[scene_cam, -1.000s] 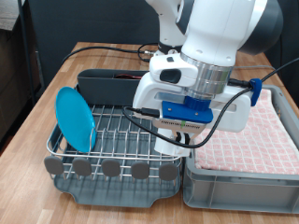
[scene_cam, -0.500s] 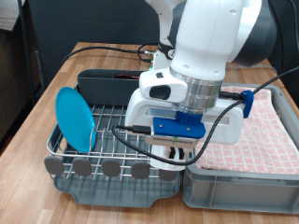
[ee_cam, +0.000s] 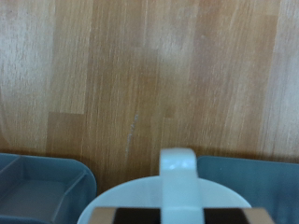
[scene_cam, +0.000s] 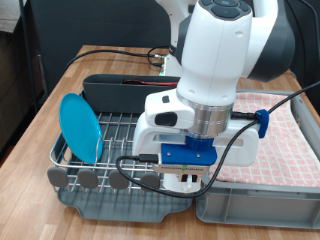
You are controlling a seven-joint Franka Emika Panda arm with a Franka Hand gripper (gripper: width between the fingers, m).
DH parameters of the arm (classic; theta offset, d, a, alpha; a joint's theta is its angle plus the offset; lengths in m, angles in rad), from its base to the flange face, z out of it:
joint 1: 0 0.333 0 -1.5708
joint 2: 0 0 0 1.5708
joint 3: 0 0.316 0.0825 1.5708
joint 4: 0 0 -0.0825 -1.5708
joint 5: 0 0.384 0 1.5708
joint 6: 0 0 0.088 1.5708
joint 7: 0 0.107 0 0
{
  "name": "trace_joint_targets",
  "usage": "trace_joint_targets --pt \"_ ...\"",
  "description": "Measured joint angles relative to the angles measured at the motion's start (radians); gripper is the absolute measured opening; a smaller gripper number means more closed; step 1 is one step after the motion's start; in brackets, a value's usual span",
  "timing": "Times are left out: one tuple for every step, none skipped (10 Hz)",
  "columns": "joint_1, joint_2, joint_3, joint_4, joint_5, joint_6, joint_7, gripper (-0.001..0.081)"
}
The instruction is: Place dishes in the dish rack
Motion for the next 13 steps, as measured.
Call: trace_joint_targets --pt "-0.01 0.012 0.009 0.015 0.003 -0.01 -0.002 0.0072" --pt "-0.018 0.025 0.015 0.029 0.005 -0.02 -0.005 0.0072" --pt "-0.024 0.035 0.019 0.042 0.006 -0.035 -0.007 0.0072" --pt "-0.031 0.046 0.025 0.06 0.007 -0.064 -0.01 0.0072" --pt "-0.039 0.058 0.03 0.086 0.008 -0.096 -0.012 0.0072" --pt "-0.046 0.07 0.034 0.109 0.009 -0.124 -0.012 0.0072" --pt "-0.05 0.079 0.037 0.128 0.009 -0.148 -0.012 0.0072" --pt "-0.052 0.084 0.037 0.137 0.009 -0.16 -0.012 0.0072" --pt "-0.053 0.084 0.036 0.143 0.007 -0.168 -0.012 0.023" --pt "-0.053 0.084 0.034 0.151 0.005 -0.176 -0.012 0.0372" --pt "-0.054 0.084 0.034 0.166 0.005 -0.202 -0.021 0.0372" --pt "-0.058 0.084 0.037 0.19 0.005 -0.246 -0.042 0.0548" --pt "-0.064 0.084 0.042 0.222 0.007 -0.306 -0.069 0.0548"
